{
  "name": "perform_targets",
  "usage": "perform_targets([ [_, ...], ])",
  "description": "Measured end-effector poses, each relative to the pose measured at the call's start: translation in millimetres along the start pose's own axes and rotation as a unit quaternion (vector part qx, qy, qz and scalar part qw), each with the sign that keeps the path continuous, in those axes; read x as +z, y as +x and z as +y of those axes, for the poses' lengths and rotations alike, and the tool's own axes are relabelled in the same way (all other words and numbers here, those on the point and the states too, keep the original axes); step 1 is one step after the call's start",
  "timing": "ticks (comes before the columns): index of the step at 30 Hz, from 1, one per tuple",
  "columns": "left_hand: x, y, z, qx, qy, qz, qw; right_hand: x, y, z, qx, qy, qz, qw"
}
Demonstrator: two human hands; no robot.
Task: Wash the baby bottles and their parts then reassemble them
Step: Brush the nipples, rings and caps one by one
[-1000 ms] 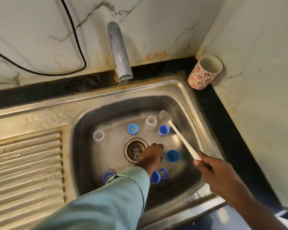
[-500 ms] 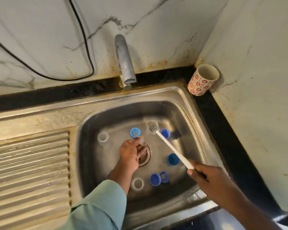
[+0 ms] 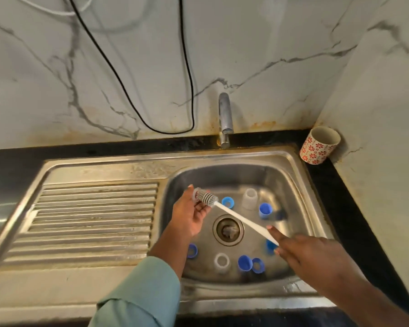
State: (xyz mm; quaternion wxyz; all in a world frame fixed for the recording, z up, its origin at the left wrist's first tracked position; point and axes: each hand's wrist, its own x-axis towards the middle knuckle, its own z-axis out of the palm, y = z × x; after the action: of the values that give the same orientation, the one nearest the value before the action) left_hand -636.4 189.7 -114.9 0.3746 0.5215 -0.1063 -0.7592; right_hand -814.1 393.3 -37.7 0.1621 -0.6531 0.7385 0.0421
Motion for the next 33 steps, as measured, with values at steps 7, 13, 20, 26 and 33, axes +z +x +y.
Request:
perform_targets([
  [7,-10,-22,11,0.055,-0.018,-0.040,0.998,-9,-4,-24,0.013,0.182,-0.052,0.982],
  [13,-24,-30,47,0.054,0.038,-0.141,0.988,-19,7,-35,0.130,0.578,-0.163,0.789],
  [20,-17,-20,79,0.045,0.020,-0.064,0.997,0,27,-89,0.076,-0.017,0.052,0.996],
  [26,-27,-21,81,0.040,-0.025,-0.193,0.980,-11,21,-96,0.177,0.606,-0.135,0.763],
  [33,-17,-25,77,0.052,0.000,-0.117,0.992,15,24,-87,0.114,0.012,0.105,0.988],
])
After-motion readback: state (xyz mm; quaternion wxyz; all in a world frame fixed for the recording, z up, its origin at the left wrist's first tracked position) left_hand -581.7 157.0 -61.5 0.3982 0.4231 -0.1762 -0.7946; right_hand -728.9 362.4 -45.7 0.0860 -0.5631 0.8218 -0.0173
